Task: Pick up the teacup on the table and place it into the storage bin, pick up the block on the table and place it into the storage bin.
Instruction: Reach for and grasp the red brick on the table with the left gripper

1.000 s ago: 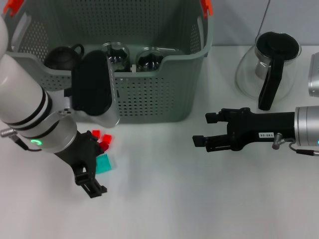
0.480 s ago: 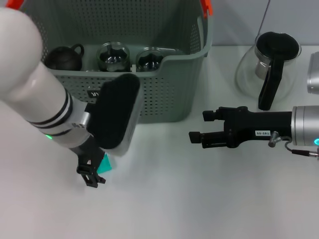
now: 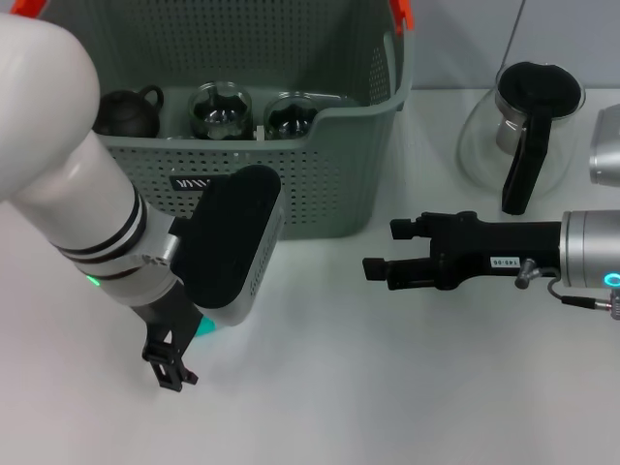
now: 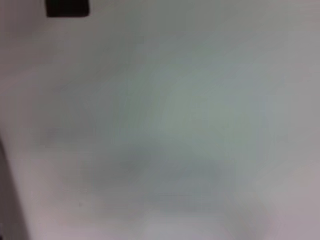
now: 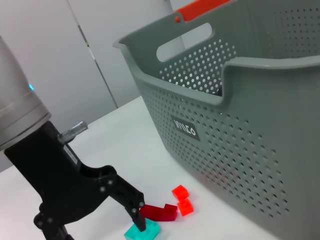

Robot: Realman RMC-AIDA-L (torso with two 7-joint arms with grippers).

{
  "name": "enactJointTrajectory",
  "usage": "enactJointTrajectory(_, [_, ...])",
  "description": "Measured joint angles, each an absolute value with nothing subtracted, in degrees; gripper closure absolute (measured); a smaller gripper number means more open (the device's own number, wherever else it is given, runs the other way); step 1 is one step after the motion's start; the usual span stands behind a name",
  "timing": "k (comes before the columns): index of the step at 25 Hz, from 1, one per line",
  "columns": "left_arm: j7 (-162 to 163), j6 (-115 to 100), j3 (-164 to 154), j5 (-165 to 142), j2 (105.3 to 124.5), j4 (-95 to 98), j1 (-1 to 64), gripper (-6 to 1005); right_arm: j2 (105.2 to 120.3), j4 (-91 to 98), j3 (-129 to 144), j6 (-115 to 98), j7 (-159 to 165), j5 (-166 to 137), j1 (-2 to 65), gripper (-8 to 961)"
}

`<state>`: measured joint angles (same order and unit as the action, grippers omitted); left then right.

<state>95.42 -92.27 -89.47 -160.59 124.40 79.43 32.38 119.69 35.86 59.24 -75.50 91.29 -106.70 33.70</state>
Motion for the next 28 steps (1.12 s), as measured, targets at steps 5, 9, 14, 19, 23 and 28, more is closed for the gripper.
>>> enactJointTrajectory(5, [96.4, -92.6, -89.5, -161.1, 124.48, 79.5, 32.2, 38, 119.57, 35.9, 59.2, -75.5, 91.0, -106.7, 34.0, 38])
enactJointTrajectory(9, [104.5, -92.1, -89.5, -161.4, 124.47, 79.8, 31.8, 39, 119.52, 36.2, 59.2, -75.4, 91.0, -106.8, 34.0, 39])
enactJointTrajectory(14, [114.3, -91.9, -87.3, -162.1, 124.35, 80.3, 31.7, 39, 119.14, 36.2, 59.2, -75.4, 90.9, -106.9, 34.0, 39])
enactJointTrajectory(19, [125.0, -92.9, -85.4, -162.2, 124.27, 80.3, 31.7, 39, 118.76, 36.1, 59.3, -75.4, 90.8, -107.1, 33.9, 38])
enactJointTrajectory(23, [131.8, -93.8, -85.4, -162.2, 124.22, 80.1, 32.0, 39, 118.57, 36.3, 59.7, -75.8, 90.5, -107.1, 33.9, 38])
enactJointTrajectory(28, [136.1, -94.2, -85.3, -162.3, 124.12, 79.6, 32.2, 40, 118.17, 36.4, 59.8, -75.8, 89.2, -107.1, 34.0, 39])
